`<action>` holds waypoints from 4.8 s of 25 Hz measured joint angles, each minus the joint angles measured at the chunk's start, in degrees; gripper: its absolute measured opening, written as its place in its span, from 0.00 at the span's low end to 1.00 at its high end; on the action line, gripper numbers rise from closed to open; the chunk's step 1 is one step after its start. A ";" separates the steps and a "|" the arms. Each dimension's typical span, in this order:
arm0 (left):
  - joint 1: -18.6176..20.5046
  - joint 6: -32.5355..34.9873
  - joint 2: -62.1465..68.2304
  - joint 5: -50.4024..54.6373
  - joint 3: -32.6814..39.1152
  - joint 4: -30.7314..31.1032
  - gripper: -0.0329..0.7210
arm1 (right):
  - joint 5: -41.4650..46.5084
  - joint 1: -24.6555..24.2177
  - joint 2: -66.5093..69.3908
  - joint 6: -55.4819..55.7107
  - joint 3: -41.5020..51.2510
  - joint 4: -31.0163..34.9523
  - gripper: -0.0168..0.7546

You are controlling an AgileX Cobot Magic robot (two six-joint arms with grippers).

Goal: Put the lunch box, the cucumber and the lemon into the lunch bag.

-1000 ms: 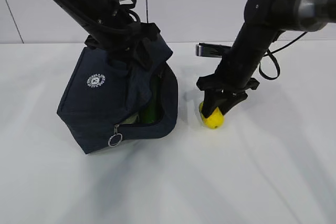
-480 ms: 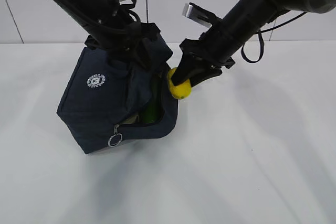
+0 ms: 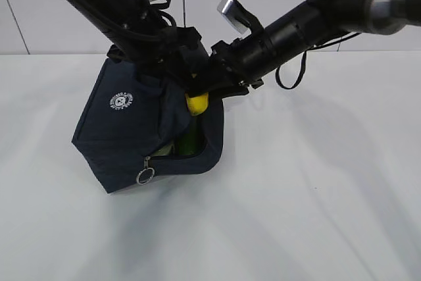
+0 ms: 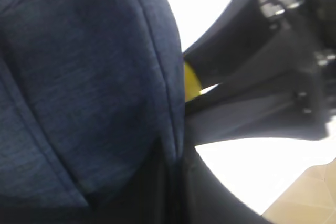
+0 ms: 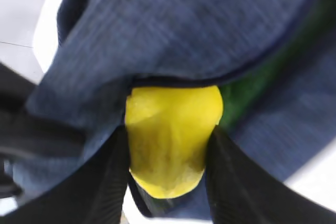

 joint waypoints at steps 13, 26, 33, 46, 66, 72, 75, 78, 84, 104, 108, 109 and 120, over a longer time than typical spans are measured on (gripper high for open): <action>0.00 0.00 0.00 0.80 0.00 -0.27 0.05 | -0.86 0.00 6.10 -7.51 0.00 11.39 0.50; 0.00 0.00 0.00 1.03 0.00 -0.36 0.05 | -0.94 -4.11 6.10 -5.67 0.00 11.39 0.70; 0.00 0.00 0.00 1.23 0.00 -0.36 0.05 | -1.08 -9.55 6.10 -1.49 0.00 5.03 0.70; 0.00 0.00 0.00 1.26 0.00 -0.36 0.05 | -1.08 -7.50 6.21 0.04 0.00 -0.22 0.70; 0.00 0.00 0.00 1.26 0.00 -0.36 0.05 | -1.07 -4.62 9.24 0.04 0.00 1.84 0.12; 0.00 0.00 0.00 1.26 0.00 -0.26 0.05 | -1.07 -4.62 9.24 0.04 -0.03 3.99 0.04; 0.00 0.00 0.00 1.26 0.00 -1.01 0.05 | -0.95 -5.49 8.58 0.04 -0.69 4.18 0.04; 0.00 0.56 0.00 0.91 0.00 -3.50 0.05 | -0.73 -6.94 6.32 0.98 -1.06 3.95 0.03; 0.00 2.24 0.00 -1.91 0.00 -11.14 0.05 | -0.14 -10.54 0.65 4.10 -1.98 2.15 0.03; -2.41 5.97 6.13 -8.17 0.00 -31.86 0.05 | 0.64 -10.99 -6.13 17.56 -7.72 -16.78 0.03; -2.41 5.97 6.13 -8.17 0.00 -31.86 0.10 | 0.64 -10.26 -6.13 17.59 -7.72 -16.83 0.04; -2.41 5.97 6.13 -8.17 0.00 -31.86 0.13 | 0.64 -10.22 -6.13 17.69 -7.72 -16.83 0.06; -1.75 5.97 4.30 -8.63 0.00 -29.50 0.55 | 0.64 -9.99 -6.24 17.81 -8.89 -16.73 0.50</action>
